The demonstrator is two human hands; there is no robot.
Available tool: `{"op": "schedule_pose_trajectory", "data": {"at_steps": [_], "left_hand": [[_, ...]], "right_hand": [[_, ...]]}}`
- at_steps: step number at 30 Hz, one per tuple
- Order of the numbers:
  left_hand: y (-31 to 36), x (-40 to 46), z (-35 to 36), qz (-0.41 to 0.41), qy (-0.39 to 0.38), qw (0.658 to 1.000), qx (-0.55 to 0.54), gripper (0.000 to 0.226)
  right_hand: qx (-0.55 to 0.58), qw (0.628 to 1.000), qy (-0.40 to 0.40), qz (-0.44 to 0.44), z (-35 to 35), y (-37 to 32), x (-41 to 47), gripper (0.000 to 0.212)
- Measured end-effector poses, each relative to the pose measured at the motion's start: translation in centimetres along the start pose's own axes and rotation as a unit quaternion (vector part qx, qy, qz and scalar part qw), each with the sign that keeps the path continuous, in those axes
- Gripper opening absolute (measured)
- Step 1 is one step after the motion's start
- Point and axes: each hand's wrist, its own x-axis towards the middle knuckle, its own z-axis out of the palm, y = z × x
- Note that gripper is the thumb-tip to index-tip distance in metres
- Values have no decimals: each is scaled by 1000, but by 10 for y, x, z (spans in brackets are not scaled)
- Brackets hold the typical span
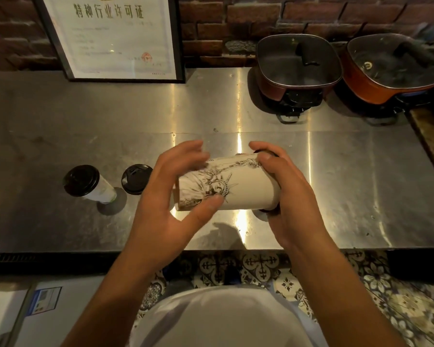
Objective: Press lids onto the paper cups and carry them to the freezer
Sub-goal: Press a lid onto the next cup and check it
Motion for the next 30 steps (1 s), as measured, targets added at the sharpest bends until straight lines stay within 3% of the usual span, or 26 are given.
{"op": "schedule_pose_trajectory", "data": {"at_steps": [2,4,5,7,9,11,14,17,19,22,25,28,30], "left_hand": [[-2,0,-1,49,-12,997,52,43],[-3,1,1,30,11,997,76,35],[-2,-1,3,-3,28,998,61,29],[5,0,6,-132,60,988,-55,21],[10,5,4,-252,77,954,-146,31],[9,7,-1,-294,60,941,-155,45],[6,6,-6,-239,47,964,-109,38],[0,2,-10,-64,2,998,0,48],[-2,1,-11,18,-25,998,49,54],[-4,0,-12,3,-15,999,29,50],[1,-1,-8,-88,37,995,-26,41],[5,0,-3,-188,80,972,-113,26],[3,0,-3,-212,65,971,-93,33]], "right_hand": [[13,998,-12,56,-1,-1,4,17],[9,998,-3,54,-2,2,7,17],[-3,1000,2,13,-1,4,4,21],[-49,986,7,-161,1,8,-4,34],[-137,932,-12,-335,1,13,-8,43],[-180,906,-19,-382,1,17,-9,46],[-119,951,-7,-284,1,14,-7,45],[14,996,10,-92,1,5,-1,28],[74,997,4,25,0,0,5,21],[92,993,-12,68,0,1,9,20],[1,996,4,-85,-2,9,1,27],[-110,952,-9,-286,-3,14,-5,41],[-128,948,-15,-293,-4,12,-5,46]]}}
